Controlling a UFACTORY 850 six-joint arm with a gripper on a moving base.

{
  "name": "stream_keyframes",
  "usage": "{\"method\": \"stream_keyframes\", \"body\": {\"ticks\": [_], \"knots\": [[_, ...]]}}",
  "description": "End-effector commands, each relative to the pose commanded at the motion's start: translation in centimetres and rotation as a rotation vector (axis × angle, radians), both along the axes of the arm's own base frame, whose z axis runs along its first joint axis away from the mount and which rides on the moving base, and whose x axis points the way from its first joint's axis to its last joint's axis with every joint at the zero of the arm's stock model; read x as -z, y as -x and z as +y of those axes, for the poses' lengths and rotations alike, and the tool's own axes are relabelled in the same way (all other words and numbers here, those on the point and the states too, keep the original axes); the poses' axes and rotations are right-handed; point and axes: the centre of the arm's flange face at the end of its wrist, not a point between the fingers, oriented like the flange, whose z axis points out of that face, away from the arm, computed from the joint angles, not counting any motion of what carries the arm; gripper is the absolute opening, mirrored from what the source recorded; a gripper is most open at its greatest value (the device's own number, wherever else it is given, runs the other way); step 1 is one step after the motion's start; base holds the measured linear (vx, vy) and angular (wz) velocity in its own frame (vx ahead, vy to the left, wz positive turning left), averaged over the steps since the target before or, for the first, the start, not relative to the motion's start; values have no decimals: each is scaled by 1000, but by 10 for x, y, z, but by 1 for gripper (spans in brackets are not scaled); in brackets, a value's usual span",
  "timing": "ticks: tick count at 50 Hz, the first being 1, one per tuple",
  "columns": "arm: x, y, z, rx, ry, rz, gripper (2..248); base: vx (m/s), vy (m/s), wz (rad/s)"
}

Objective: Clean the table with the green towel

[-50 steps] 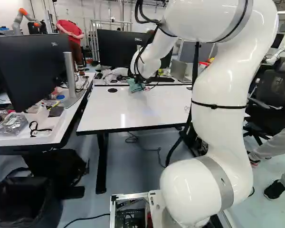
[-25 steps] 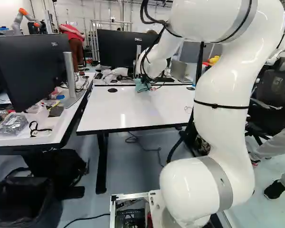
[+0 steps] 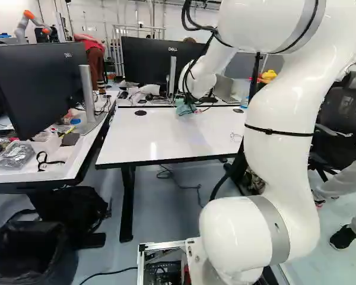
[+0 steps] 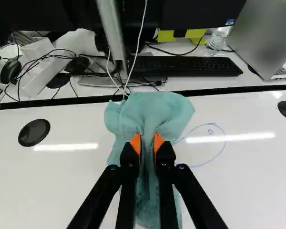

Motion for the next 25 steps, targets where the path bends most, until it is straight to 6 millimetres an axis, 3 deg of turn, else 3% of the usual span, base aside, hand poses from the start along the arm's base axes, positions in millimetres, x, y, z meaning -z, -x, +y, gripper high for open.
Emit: {"method": "stream_keyframes", "body": {"ticks": [25], "knots": [[2,1,-7,13,-1,25,51,0,0,0]]}}
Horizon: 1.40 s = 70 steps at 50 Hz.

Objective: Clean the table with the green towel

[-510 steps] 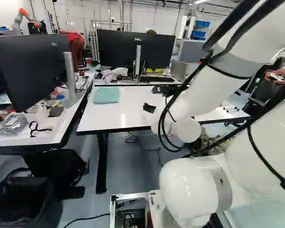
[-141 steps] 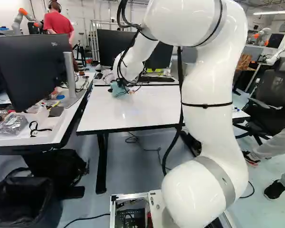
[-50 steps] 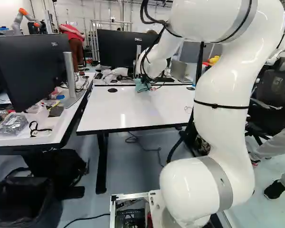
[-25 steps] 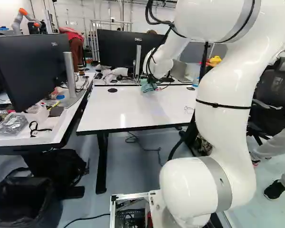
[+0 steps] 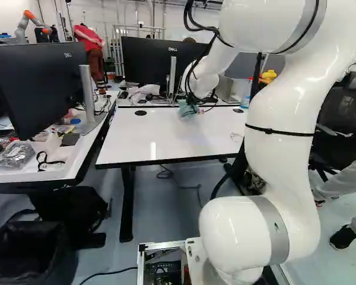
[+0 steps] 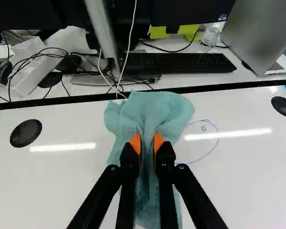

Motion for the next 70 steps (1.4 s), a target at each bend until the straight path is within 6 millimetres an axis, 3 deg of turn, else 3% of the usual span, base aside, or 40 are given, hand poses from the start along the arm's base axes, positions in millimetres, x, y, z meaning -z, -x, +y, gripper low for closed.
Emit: {"method": "stream_keyframes", "body": {"ticks": [59,70], "knots": [[11,11,0,0,-8,172,51,0,0,0],[22,8,0,0,-8,189,51,0,0,0]]}}
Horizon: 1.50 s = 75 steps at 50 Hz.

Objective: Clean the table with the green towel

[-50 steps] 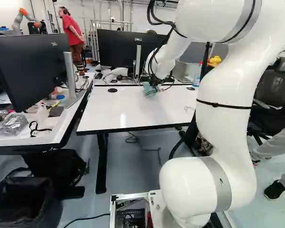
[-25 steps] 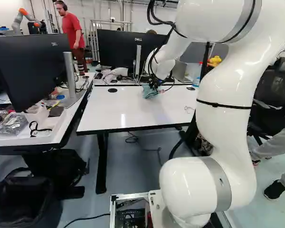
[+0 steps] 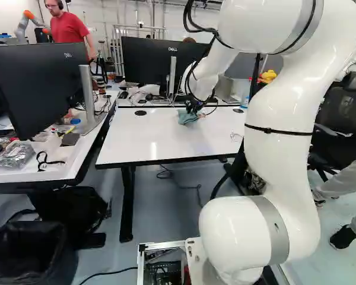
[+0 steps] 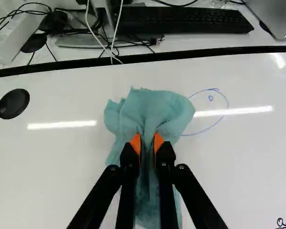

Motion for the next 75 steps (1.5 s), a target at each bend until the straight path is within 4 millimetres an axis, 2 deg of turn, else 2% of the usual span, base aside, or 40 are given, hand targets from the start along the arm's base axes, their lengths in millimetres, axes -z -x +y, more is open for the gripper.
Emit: {"method": "stream_keyframes", "body": {"ticks": [27,51,75], "knots": [[34,-9,0,0,-2,54,51,0,0,0],[34,-11,0,-1,-2,52,51,0,0,0],[38,-50,9,-17,-1,24,51,0,0,0]]}}
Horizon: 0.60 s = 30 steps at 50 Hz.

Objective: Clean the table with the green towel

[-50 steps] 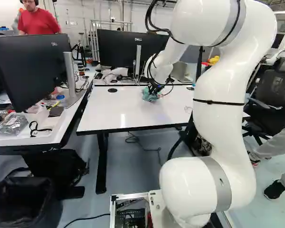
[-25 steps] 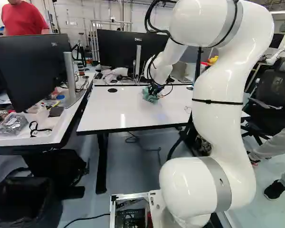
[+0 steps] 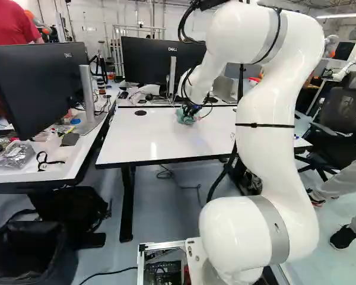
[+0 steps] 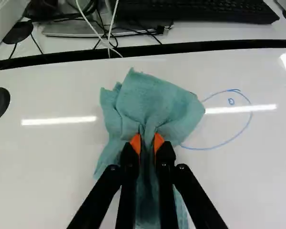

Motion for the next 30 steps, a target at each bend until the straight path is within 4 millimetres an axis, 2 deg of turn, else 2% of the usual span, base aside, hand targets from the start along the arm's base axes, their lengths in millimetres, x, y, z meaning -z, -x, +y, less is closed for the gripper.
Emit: {"method": "stream_keyframes", "body": {"ticks": [30], "knots": [[6,-54,-2,1,1,-46,51,0,0,0]]}}
